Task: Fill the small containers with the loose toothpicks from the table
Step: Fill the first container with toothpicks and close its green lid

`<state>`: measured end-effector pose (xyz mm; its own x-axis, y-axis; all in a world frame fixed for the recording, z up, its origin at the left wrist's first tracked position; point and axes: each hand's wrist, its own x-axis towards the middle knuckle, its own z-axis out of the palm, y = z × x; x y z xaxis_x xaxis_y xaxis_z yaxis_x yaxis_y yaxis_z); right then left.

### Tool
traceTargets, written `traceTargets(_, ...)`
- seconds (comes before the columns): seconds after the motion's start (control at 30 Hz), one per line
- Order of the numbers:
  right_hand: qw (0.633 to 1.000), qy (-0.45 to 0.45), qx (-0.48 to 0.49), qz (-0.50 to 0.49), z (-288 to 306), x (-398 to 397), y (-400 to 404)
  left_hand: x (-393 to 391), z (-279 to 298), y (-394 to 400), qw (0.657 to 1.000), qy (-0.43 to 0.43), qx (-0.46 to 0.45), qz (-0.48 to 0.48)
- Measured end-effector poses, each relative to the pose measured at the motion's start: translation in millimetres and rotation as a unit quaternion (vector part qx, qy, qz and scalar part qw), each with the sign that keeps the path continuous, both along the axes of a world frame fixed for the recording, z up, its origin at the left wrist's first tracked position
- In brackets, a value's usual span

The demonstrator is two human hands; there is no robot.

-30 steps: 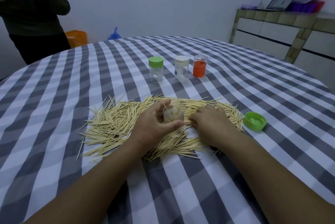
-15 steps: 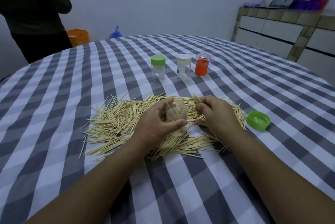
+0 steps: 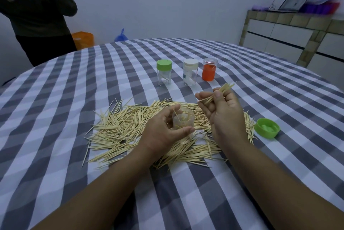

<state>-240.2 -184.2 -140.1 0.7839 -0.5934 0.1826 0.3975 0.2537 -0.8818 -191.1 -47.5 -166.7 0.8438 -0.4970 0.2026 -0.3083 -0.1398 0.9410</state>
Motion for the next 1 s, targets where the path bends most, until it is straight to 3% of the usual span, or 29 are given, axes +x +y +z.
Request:
traceTargets(0.23,0.984,0.078,-0.156,0.030,-14.4,0.3,15.1,-0.4,-0.4,-0.4,1.000,-0.012,-0.002,0.008)
traceTargets(0.63,0.974,0.128,-0.179,0.048,-17.9,0.8,13.0,-0.4,-1.6,-1.0,1.000,-0.002,-0.010,0.008)
traceTargets(0.8,0.960,0.152,-0.236,0.022,-16.8,-1.4,6.5,-0.6,-1.4,0.7,1.000,-0.006,-0.006,0.001)
traceTargets(1.0,0.971,0.135,-0.177,0.087,-14.4,0.1,9.4,0.1,-1.6,0.5,1.000,-0.002,-0.006,0.005)
